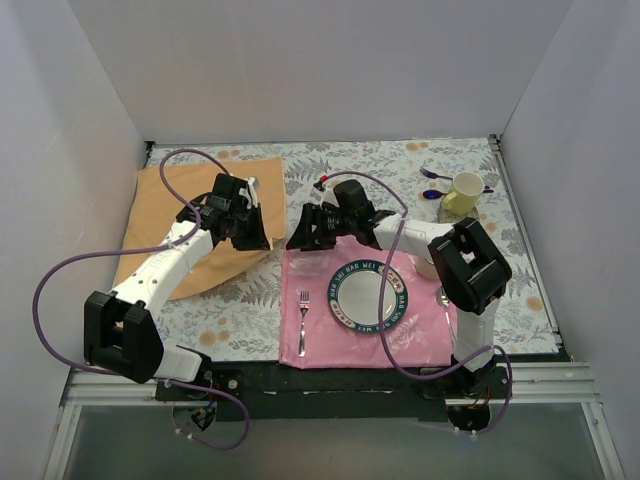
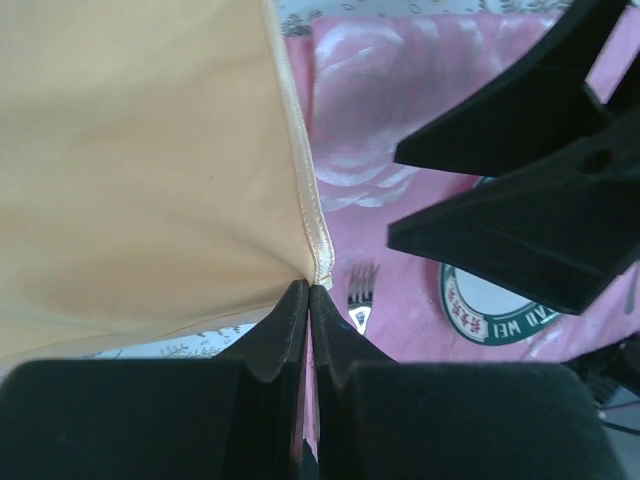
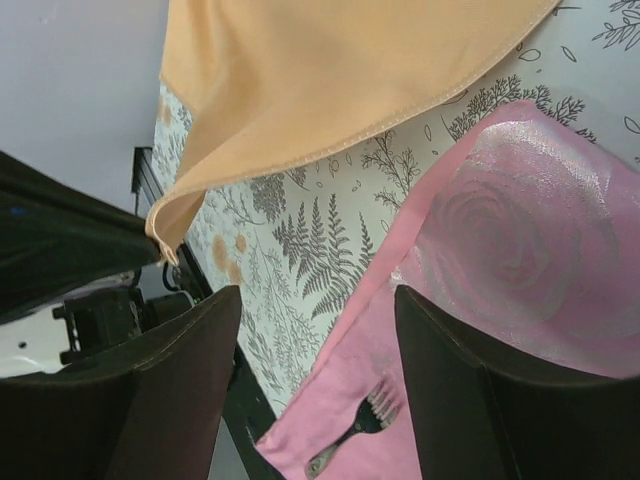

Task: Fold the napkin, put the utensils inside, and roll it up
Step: Fold the napkin

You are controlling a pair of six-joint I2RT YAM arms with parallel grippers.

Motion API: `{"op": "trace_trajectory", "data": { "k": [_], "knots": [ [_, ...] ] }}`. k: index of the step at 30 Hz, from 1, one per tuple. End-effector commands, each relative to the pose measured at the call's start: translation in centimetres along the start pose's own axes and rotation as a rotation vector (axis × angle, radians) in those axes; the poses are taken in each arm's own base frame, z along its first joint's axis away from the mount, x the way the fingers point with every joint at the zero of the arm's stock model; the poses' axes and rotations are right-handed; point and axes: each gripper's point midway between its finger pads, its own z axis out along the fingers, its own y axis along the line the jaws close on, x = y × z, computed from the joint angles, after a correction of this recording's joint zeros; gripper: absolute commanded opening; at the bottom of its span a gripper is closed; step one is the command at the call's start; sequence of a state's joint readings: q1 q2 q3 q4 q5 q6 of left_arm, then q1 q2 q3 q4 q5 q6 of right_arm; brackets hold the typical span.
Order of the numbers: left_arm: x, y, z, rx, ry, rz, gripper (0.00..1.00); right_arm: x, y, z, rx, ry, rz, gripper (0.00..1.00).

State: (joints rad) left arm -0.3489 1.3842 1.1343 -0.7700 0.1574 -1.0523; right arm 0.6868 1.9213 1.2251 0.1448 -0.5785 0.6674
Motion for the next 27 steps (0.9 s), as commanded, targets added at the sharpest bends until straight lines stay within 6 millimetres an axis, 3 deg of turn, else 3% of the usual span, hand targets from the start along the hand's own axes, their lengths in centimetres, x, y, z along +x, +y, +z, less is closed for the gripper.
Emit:
{"op": "trace_trajectory", "data": {
  "k": [1, 6, 20, 27],
  "knots": [
    [-0.2, -3.3, -0.9, 0.169, -0.011, -0.004, 0.0, -2.2, 0.7, 0.3, -0.008, -0.135, 0.178, 0.71],
    [0.2, -4.7, -1.1, 0.245, -0.009, 0.003, 0.0, -2.3, -0.2, 0.4, 0.019, -0.181, 0.279, 0.73],
    [2.7, -5.2, -0.5, 0.282, 0.057, 0.039, 0.0, -1.8, 0.3, 1.8, -0.044, -0.172, 0.401, 0.73],
    [3.6, -5.7, 0.4, 0.294, 0.099, 0.062, 0.0, -1.6, -1.1, 0.2, 0.001, -0.224, 0.404, 0.71]
  ]
}}
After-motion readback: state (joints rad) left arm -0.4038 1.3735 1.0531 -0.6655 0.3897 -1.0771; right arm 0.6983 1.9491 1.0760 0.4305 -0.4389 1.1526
